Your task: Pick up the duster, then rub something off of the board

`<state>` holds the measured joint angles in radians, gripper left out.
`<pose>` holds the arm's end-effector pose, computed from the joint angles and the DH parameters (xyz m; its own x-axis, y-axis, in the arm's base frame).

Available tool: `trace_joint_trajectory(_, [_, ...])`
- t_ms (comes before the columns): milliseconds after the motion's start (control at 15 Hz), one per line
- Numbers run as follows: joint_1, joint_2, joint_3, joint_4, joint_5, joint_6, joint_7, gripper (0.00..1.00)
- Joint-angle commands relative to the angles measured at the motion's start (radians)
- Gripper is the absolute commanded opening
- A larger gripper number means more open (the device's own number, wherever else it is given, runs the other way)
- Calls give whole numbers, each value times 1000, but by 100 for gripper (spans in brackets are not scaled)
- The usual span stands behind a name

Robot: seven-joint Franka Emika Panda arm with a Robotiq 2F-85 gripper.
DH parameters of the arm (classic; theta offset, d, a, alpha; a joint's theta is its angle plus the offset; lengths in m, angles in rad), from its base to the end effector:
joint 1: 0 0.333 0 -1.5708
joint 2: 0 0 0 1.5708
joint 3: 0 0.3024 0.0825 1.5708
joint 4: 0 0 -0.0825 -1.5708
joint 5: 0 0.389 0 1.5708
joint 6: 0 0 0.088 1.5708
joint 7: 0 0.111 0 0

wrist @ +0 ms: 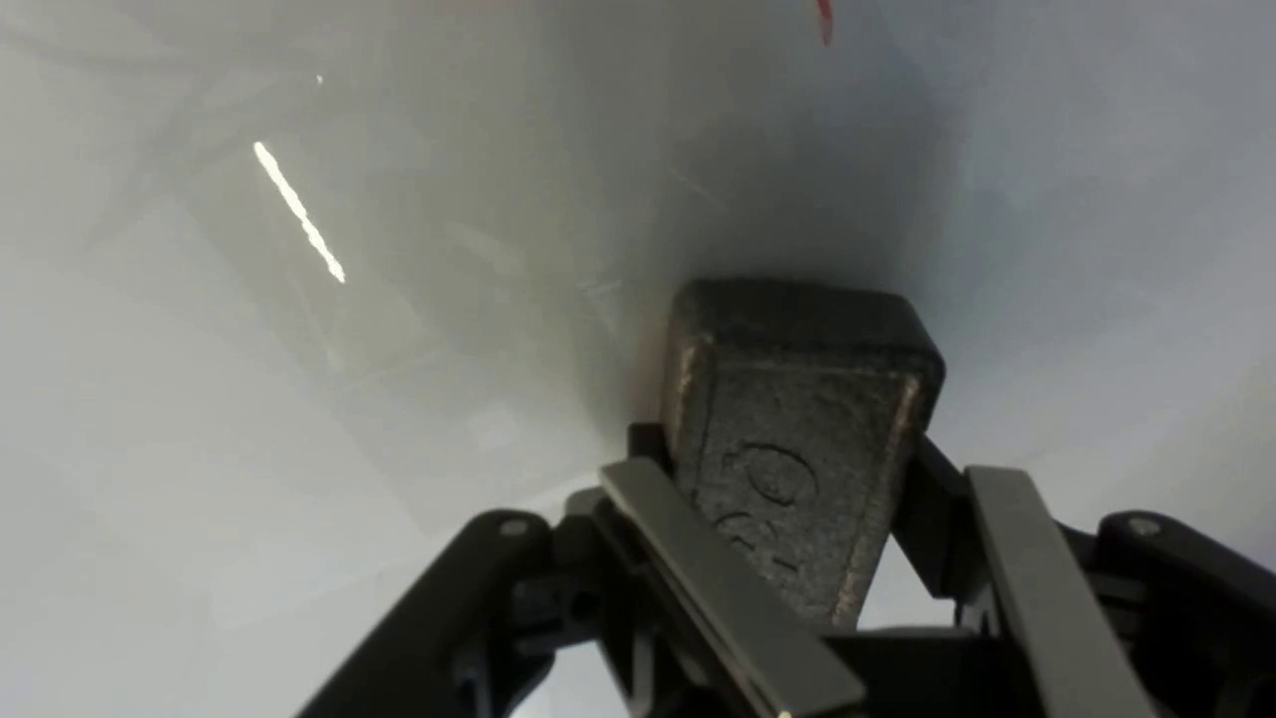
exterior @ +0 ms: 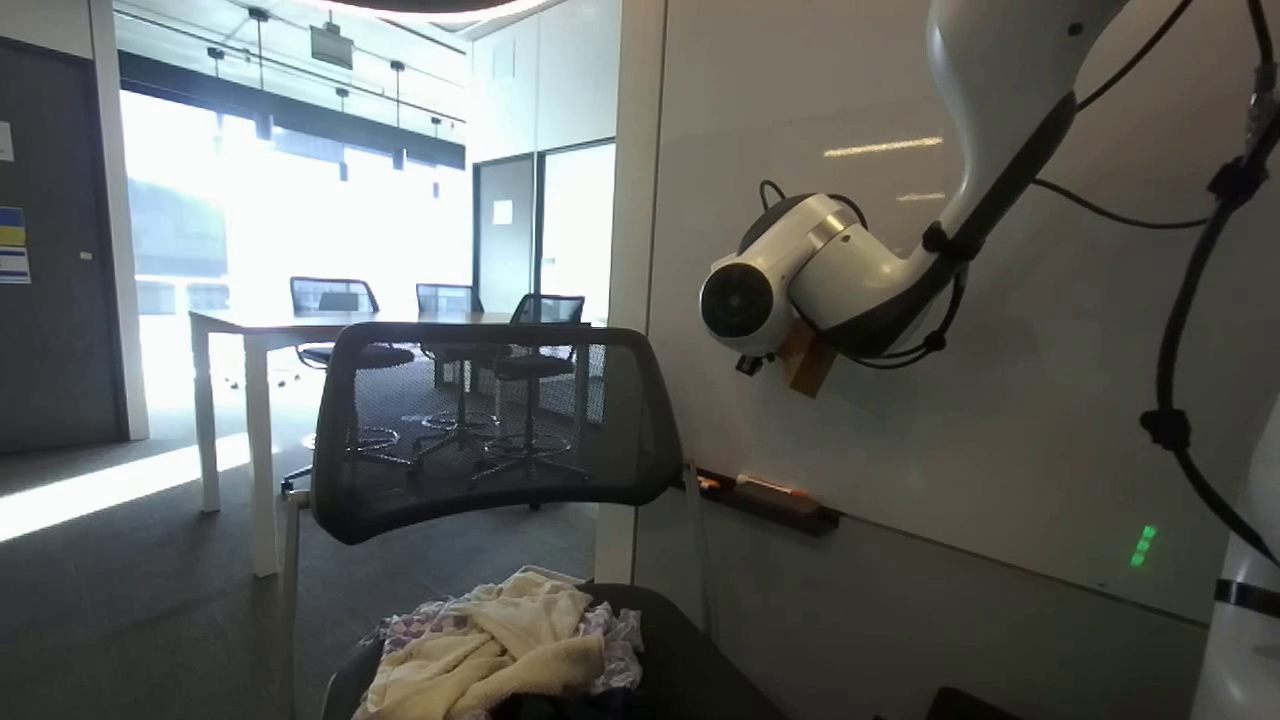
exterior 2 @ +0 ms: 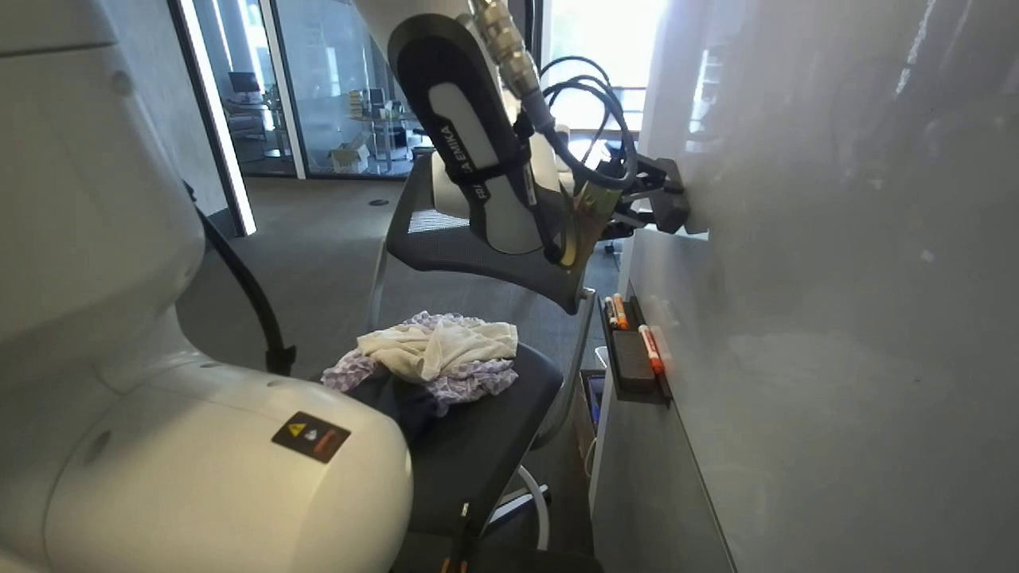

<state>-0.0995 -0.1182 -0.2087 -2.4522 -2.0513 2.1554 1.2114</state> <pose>0.4607 -0.1874 0.3531 0.8709 0.3499 0.3451 -0.2688 -0.2488 0.9305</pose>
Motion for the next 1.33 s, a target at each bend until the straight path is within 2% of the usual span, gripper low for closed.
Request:
trace_joint_trajectory(0, [-36, 98, -18, 85, -41, 32, 39, 32])
trace_joint_trajectory(800, [-116, 227, -48, 99, -104, 97, 177, 32])
trace_joint_trajectory(1000, [-121, 205, -44, 67, -140, 82, 225, 32])
trace_joint_trajectory(1267, [-99, 92, -24, -30, -183, 13, 281, 32])
